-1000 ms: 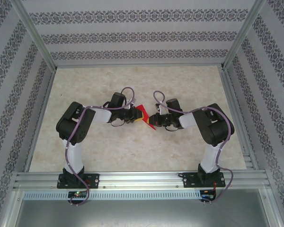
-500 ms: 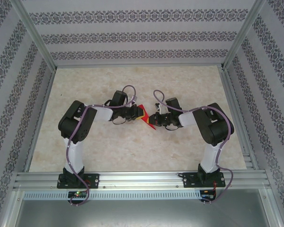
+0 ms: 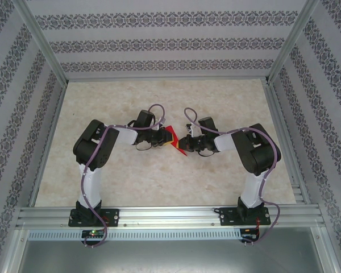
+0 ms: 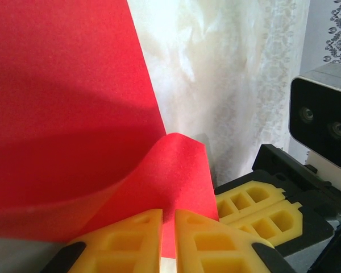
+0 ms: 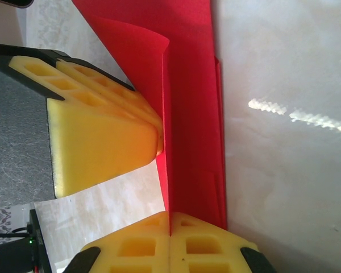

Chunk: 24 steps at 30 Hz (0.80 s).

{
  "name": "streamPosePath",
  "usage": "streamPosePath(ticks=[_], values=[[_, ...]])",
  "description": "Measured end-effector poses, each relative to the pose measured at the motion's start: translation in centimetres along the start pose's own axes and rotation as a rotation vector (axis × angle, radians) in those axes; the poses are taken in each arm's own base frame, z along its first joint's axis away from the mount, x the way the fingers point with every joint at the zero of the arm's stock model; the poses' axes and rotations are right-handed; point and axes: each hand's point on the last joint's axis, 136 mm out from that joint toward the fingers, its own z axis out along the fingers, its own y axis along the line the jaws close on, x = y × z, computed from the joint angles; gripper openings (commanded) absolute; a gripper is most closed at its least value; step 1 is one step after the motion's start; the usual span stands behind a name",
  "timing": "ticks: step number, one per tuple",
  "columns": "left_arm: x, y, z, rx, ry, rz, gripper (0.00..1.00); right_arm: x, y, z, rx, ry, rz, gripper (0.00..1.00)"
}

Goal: Fold a paper plane with a square sheet of paper (pick it up from the middle)
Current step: Fold the wing for the fifth time at the center of the table.

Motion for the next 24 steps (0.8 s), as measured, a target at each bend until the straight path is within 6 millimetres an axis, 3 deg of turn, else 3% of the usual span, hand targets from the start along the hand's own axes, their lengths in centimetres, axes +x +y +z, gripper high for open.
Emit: streamPosePath(ticks=[8, 24], values=[[0.0, 0.2, 0.0, -0.02, 0.003, 0.003, 0.15, 0.1, 0.6, -0.9, 0.023, 0.002, 0.0, 0.14], [-0.1, 0.1, 0.0, -0.029, 0.009, 0.002, 0.16, 1.1, -0.2, -1.2, 0.06, 0.021, 0.009, 0.04]])
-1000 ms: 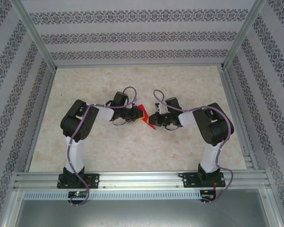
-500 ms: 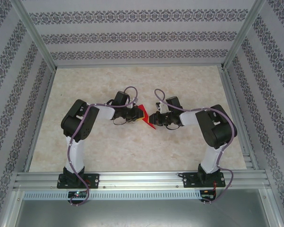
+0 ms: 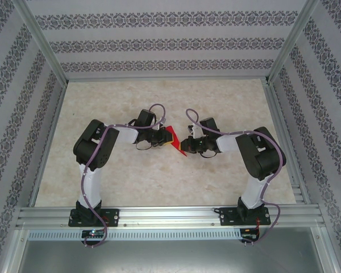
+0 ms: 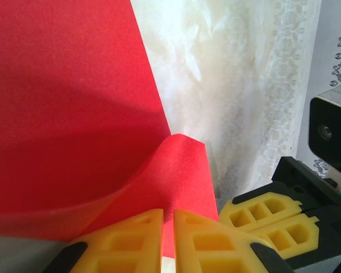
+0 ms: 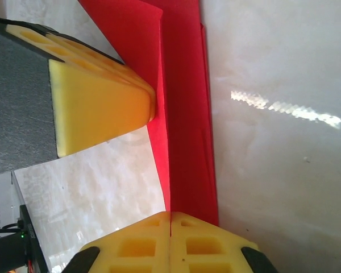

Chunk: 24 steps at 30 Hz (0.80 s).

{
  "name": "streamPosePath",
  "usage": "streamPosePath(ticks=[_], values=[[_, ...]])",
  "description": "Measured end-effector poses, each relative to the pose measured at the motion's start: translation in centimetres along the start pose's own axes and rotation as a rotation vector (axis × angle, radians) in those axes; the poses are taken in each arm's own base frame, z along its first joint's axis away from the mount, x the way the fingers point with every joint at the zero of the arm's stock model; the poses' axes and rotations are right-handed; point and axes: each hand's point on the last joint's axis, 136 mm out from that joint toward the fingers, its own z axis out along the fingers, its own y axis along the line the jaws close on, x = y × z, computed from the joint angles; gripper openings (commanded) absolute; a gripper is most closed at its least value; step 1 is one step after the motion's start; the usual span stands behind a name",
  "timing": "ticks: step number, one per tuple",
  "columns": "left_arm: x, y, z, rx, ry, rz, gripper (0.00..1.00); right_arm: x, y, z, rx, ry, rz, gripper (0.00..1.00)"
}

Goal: Fold a paper plane with a square sheet of paper (pick it up from the middle)
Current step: Fold the wing for the fifth time at the center of the table.

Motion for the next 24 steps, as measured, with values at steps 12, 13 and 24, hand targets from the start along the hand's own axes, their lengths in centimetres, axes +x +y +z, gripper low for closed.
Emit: streamPosePath(ticks=[12, 13, 24], values=[[-0.3, -1.0, -0.5, 0.012, -0.006, 0.028, 0.19, 0.2, -0.4, 0.3, 0.004, 0.009, 0.019, 0.01], [-0.4, -1.3, -0.7, 0.014, -0.014, 0.038, 0.19, 0.2, -0.5, 0.3, 0.004, 0.007, 0.023, 0.01], [0.1, -1.8, -1.6, 0.005, -0.036, 0.071, 0.18, 0.1, -0.6, 0.2, -0.019, 0.011, 0.068, 0.01]])
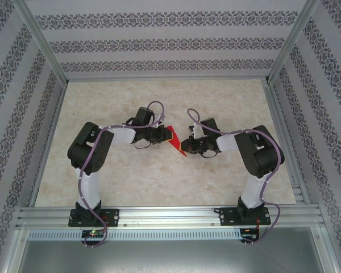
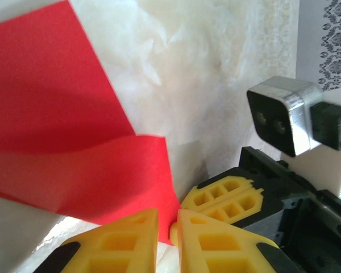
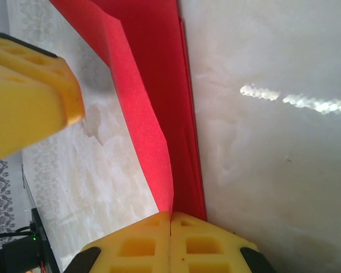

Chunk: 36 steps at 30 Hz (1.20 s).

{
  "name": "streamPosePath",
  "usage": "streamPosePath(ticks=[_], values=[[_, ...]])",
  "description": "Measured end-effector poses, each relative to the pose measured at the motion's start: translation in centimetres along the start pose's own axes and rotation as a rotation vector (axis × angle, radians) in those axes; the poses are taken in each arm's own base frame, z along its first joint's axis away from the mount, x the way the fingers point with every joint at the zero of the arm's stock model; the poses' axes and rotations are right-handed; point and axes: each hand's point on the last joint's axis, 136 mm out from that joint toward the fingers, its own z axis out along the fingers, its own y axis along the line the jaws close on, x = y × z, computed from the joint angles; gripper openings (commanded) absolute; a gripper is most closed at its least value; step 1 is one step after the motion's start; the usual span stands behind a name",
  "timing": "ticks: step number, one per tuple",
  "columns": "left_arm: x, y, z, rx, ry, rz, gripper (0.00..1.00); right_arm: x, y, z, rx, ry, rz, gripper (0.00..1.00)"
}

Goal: Fold a paper plane with a square sheet of paper (pick it up from the middle)
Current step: Fold the wing for the fifth time at the center of the table.

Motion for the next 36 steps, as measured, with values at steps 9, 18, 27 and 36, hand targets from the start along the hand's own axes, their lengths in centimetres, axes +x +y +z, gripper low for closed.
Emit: streamPosePath(ticks=[9, 18, 27, 36], values=[[1.4, 1.2, 1.4, -0.028, 0.037, -0.014, 0.17, 0.0, 0.0, 0.0, -0.006, 0.002, 0.009, 0.02], [1.1, 1.5, 2.0, -0.055, 0.05, -0.027, 0.15, 0.0, 0.0, 0.0, -0.006, 0.004, 0.01, 0.03], [1.0, 2.0, 2.1, -0.169, 0.069, -0.019, 0.14, 0.0, 0.2, -0.4, 0.017, 0.005, 0.015, 0.17], [1.2, 2.1, 2.3, -0.227, 0.089, 0.004, 0.13, -0.4, 2.6, -4.2, 0.084, -0.039, -0.085, 0.2]])
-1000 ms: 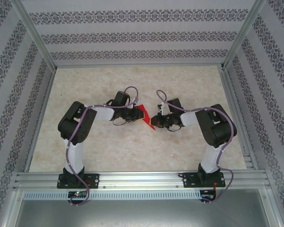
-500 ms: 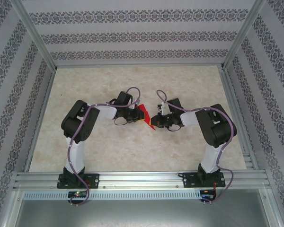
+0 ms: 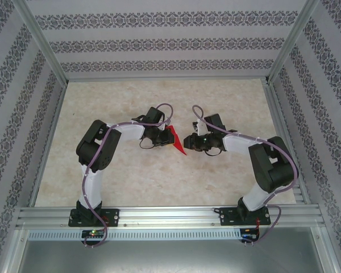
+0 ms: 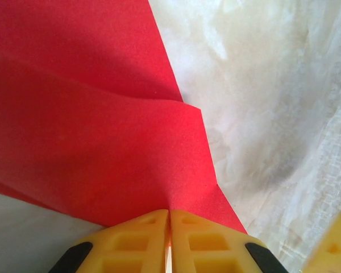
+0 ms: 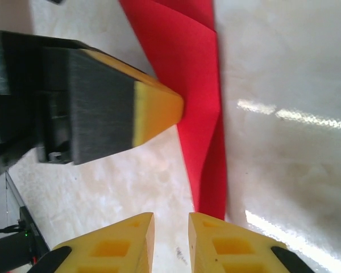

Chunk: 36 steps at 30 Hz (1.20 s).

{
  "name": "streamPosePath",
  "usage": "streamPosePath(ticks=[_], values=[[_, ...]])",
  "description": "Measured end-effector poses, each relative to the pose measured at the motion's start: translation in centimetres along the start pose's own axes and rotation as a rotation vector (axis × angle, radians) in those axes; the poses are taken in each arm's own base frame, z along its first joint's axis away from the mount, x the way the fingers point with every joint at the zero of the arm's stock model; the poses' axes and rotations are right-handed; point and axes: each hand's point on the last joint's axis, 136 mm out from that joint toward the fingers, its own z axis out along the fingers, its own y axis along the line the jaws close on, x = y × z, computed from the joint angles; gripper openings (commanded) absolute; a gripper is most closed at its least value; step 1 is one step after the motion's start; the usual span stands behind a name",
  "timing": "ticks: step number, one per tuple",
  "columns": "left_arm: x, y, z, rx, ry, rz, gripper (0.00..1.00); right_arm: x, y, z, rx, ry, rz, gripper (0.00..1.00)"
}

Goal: Fold a paper plane with a square sheet of paper (pick it up from the middle)
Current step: Fold the wing for the fifth time at the center of the table.

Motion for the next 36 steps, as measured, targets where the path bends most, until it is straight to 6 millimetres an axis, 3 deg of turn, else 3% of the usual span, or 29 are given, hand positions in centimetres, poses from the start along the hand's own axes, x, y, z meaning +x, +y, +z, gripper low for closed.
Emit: streamPosePath(ticks=[4, 13, 36], values=[[0.0, 0.0, 0.0, -0.003, -0.002, 0.004, 0.12, -0.2, 0.5, 0.4, 0.0, 0.014, -0.016, 0.13], [0.0, 0.0, 0.0, -0.003, -0.001, 0.008, 0.12, 0.6, 0.8, 4.2, -0.004, 0.108, -0.025, 0.1], [-0.1, 0.1, 0.0, -0.01, -0.002, 0.006, 0.12, 2.2, -0.8, 4.6, 0.01, 0.146, 0.015, 0.1]])
